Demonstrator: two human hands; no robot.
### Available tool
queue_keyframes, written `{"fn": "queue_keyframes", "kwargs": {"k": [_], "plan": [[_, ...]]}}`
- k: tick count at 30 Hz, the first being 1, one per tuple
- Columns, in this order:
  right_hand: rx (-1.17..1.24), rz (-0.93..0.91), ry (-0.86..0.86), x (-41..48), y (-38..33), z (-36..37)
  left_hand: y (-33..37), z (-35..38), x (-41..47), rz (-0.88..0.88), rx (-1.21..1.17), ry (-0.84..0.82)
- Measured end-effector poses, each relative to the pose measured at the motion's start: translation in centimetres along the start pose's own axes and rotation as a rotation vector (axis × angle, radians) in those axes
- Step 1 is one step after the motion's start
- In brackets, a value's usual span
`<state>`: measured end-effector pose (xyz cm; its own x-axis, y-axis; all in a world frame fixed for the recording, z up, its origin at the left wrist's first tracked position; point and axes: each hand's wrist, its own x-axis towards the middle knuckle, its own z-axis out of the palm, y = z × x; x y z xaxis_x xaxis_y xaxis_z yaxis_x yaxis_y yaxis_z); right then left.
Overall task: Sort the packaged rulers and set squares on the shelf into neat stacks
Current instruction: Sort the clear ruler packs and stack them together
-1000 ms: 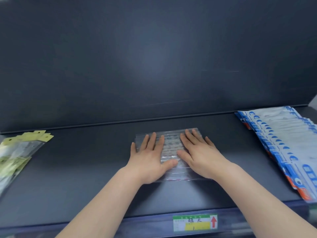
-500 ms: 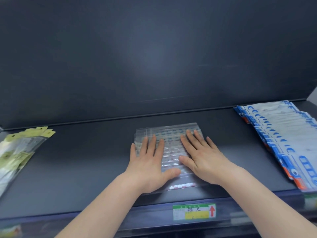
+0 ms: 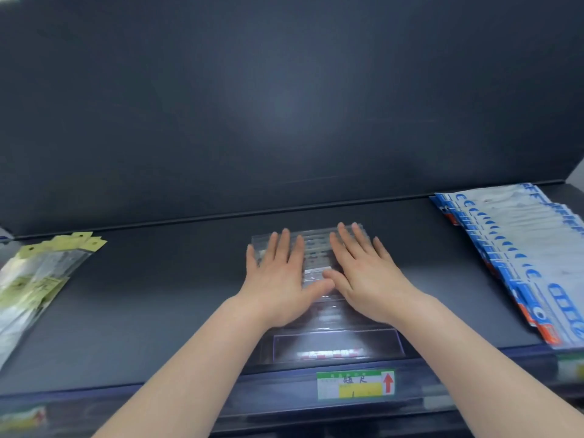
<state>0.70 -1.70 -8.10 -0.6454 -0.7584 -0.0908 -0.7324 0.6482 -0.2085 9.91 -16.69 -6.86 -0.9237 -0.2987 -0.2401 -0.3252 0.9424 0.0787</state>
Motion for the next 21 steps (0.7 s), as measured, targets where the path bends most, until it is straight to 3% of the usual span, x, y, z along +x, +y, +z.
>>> {"fn": "queue_keyframes", "kwargs": {"k": [5, 21], "plan": [[0.024, 0.039, -0.074, 0.3, 0.4, 0.3, -0.3, 0.3, 1.0, 0.011, -0.018, -0.086], [0.056, 0.03, -0.011, 0.5, 1.2, 0.1, 0.3, 0.2, 2.7, -0.055, -0.046, -0.064]]}}
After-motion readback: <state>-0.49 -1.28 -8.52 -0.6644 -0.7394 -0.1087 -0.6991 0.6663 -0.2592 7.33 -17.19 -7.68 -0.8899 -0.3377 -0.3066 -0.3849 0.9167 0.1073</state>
